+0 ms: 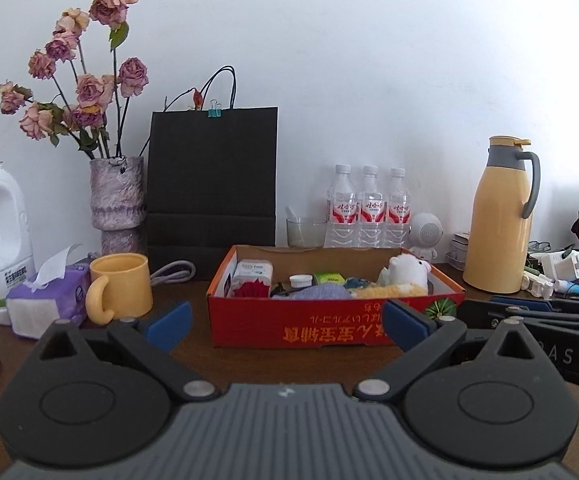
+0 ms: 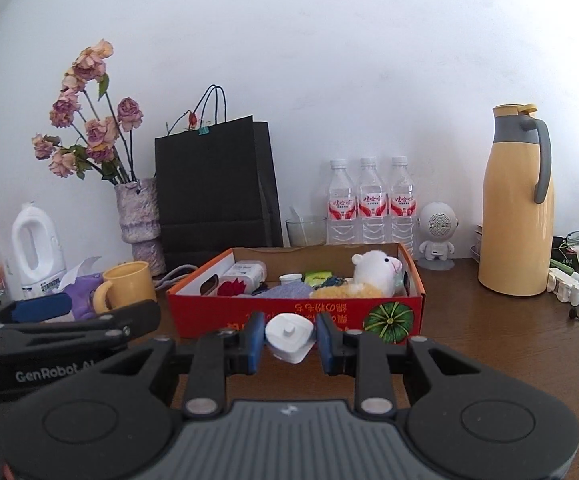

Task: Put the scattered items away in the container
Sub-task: 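Carry the white disc over the box and release it inside with right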

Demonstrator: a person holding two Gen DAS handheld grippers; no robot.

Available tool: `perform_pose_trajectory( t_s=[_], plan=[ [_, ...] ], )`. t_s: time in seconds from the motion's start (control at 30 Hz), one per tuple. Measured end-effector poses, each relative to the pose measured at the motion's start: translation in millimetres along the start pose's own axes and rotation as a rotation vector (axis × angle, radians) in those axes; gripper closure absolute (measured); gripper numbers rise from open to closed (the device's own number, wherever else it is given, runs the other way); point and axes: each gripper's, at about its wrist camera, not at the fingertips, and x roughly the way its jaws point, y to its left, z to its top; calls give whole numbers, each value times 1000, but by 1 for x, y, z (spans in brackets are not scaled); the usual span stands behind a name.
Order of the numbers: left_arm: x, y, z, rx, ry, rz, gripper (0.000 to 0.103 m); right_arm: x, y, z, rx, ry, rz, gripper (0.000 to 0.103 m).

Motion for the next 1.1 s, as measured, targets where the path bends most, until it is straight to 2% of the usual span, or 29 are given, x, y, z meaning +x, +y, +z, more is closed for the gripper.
perform_pose_trajectory(
  t_s=[0.17, 0.27, 0.33, 0.4, 0.57, 0.67, 0.77, 0.83, 0.93, 1.03, 1.1],
  plan=[
    [76, 0, 44, -21, 20, -24, 0, 65, -15, 46, 33, 5, 1, 77],
    [124, 6, 75, -33, 96, 13, 0, 95, -22, 79, 21, 3, -19, 77],
    [151, 10, 91, -22, 155, 57, 0, 114, -28, 101, -11, 31, 6, 77],
    [180, 14, 104, -11, 241, 51, 0, 136, -36, 119, -30, 115, 24, 77],
    [245, 30, 120, -69, 508, -12, 0, 198, -65, 147, -14, 392, 22, 77],
    [276, 39, 118, -106, 604, 5, 0, 235, -81, 144, 65, 544, 60, 77],
    [308, 43, 108, -148, 751, -11, 0, 273, -90, 137, 93, 653, 37, 77],
    [326, 42, 101, -135, 833, -18, 0, 295, -93, 134, 101, 714, 24, 77],
    [346, 38, 93, -108, 904, -22, 0, 323, -94, 130, 95, 773, 13, 77],
    [360, 38, 89, -130, 959, -46, 0, 346, -92, 125, 63, 829, -23, 77],
    [367, 39, 87, -137, 980, -36, 0, 360, -94, 119, 52, 873, -50, 77]
  ],
)
